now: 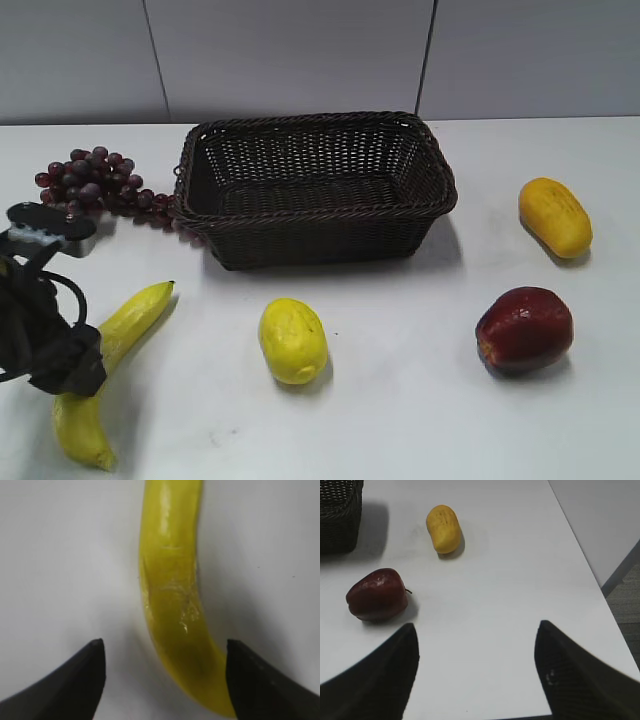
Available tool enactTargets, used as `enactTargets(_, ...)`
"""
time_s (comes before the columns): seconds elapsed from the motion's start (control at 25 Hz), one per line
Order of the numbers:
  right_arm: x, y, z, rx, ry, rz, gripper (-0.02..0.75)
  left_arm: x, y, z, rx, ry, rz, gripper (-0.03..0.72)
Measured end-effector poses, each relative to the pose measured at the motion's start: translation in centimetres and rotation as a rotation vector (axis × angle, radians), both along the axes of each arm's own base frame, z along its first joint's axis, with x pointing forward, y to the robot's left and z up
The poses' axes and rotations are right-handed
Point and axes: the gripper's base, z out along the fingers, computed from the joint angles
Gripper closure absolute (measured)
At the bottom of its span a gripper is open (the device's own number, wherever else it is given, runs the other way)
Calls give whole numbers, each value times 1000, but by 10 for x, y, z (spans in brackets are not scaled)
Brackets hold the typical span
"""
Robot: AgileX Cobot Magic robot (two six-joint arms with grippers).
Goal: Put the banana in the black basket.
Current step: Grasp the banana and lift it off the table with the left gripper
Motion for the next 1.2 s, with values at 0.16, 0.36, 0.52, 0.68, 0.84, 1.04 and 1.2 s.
enactTargets(0.16, 0, 0, 0, 0, 0, 0, 187, 17, -6, -19, 23, 64, 5, 132)
enactTargets(0.36, 0, 0, 0, 0, 0, 0, 187, 26, -9, -30, 32, 79, 8, 134)
enactTargets(0.52, 0, 0, 0, 1, 0, 0, 187, 26, -9, -35, 39, 97, 9, 227)
enactTargets(0.68, 0, 0, 0, 0, 0, 0, 187, 25, -9, -36, 48, 105, 0, 374)
enactTargets(0.84, 0, 0, 0, 0, 0, 0, 187, 24, -6, -26, 85, 95, -59, 375)
enactTargets(1.04, 0, 0, 0, 0, 0, 0, 187, 43, -3, 16, 195, 20, -184, 375)
enactTargets(1.2, 0, 0, 0, 0, 0, 0, 187, 76, -6, 65, 280, -109, -240, 375)
